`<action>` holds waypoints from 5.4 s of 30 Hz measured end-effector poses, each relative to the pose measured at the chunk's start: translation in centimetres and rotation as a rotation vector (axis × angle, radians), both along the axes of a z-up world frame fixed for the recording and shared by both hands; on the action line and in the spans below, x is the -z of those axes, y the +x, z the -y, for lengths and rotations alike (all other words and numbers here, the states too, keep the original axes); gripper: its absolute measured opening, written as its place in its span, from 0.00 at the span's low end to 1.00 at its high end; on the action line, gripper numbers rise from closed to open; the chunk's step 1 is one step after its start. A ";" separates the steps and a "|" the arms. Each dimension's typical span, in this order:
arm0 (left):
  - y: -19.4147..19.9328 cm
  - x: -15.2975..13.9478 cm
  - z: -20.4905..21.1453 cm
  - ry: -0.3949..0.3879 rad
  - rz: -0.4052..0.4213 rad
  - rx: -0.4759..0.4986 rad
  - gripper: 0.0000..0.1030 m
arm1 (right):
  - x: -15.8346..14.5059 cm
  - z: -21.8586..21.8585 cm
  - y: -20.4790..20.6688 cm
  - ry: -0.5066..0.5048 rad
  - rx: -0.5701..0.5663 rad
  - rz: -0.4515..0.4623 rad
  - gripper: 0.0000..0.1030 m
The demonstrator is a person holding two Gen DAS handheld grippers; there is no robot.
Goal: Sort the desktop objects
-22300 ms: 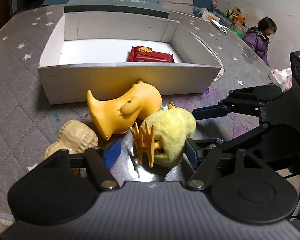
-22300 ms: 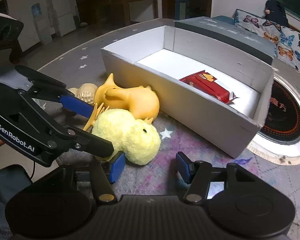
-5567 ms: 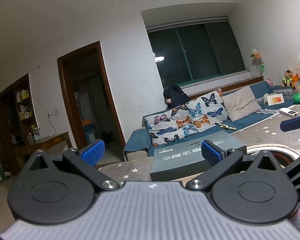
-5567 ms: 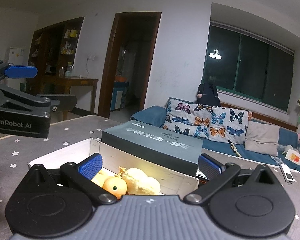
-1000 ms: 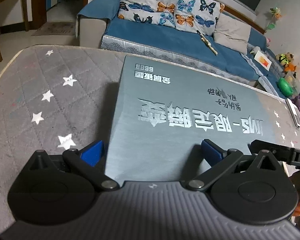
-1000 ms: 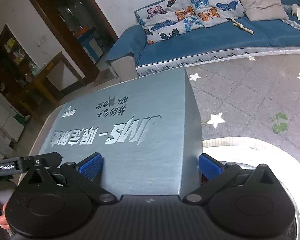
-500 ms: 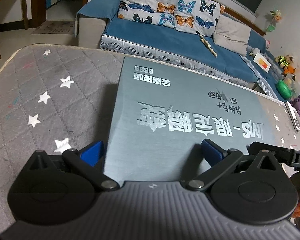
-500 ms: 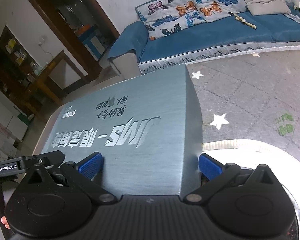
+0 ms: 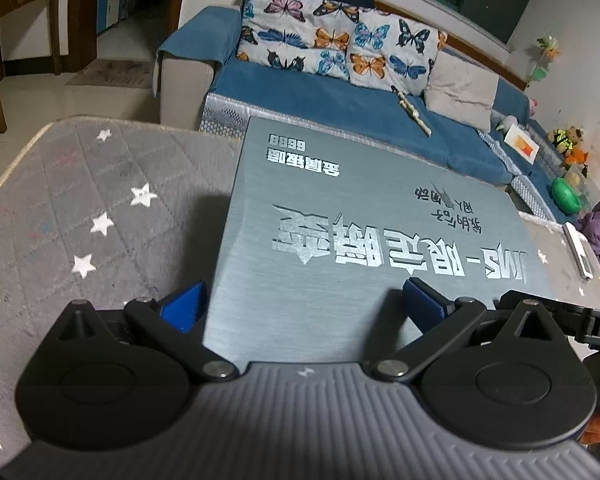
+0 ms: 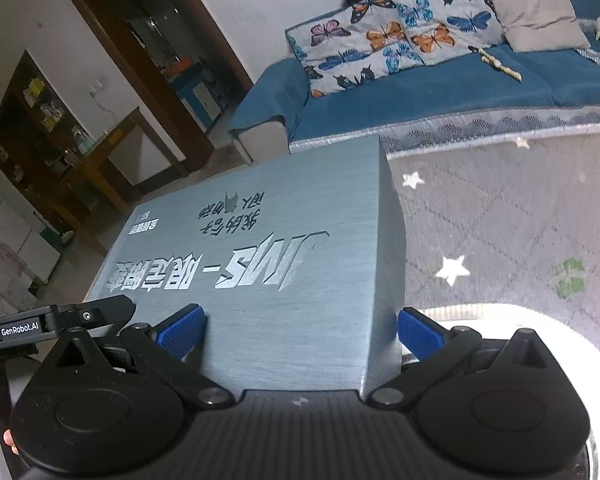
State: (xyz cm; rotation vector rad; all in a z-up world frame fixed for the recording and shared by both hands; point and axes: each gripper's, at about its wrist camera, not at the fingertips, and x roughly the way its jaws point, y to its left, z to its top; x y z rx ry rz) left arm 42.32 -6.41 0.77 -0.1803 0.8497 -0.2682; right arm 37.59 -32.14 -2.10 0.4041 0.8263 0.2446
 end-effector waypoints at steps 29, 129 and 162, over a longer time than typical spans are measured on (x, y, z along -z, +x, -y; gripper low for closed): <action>-10.4 -6.4 -1.7 -0.022 0.116 0.012 1.00 | -6.8 -1.5 -8.4 -0.029 0.016 0.099 1.00; -26.9 -1.6 -6.1 -0.025 0.047 -0.031 1.00 | -4.0 -3.3 -24.6 -0.052 -0.010 0.061 1.00; -25.9 -2.2 -6.4 -0.039 -0.016 -0.027 1.00 | -4.0 -3.1 -23.9 -0.070 -0.016 0.027 1.00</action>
